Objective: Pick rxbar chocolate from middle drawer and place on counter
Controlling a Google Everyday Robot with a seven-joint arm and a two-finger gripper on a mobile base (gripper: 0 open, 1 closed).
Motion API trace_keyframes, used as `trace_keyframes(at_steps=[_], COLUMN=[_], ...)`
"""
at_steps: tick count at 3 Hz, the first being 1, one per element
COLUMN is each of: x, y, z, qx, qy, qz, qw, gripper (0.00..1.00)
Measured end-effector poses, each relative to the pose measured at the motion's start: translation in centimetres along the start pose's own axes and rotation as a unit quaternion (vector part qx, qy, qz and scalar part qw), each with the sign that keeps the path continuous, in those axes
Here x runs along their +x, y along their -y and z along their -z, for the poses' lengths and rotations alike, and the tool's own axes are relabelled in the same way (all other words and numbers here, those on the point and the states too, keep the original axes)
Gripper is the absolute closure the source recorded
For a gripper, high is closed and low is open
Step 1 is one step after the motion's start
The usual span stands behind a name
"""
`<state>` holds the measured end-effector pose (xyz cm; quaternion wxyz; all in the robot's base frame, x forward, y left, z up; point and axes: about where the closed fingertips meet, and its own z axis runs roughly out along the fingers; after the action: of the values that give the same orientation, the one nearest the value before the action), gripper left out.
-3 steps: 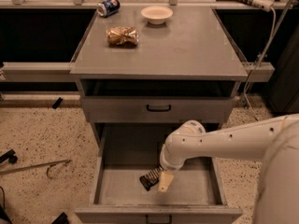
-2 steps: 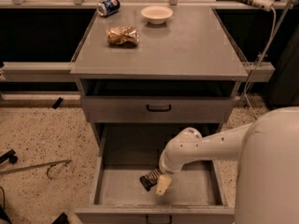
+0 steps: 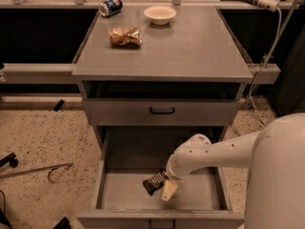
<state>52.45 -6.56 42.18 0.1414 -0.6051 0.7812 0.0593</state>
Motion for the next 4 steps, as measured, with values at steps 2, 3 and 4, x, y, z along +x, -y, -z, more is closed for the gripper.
trace_keyframes(at_steps=[2, 3, 4], x=[2.8, 2.8, 2.4], y=[1.6, 1.6, 1.2], z=[-4.5, -4.5, -5.7], qx=[0.019, 0.019, 0.008], qy=[0.102, 0.102, 0.097], qz=[-0.071, -0.071, -0.065], qw=[0.9921, 0.9921, 0.9931], gripper=[0.00, 0.00, 0.00])
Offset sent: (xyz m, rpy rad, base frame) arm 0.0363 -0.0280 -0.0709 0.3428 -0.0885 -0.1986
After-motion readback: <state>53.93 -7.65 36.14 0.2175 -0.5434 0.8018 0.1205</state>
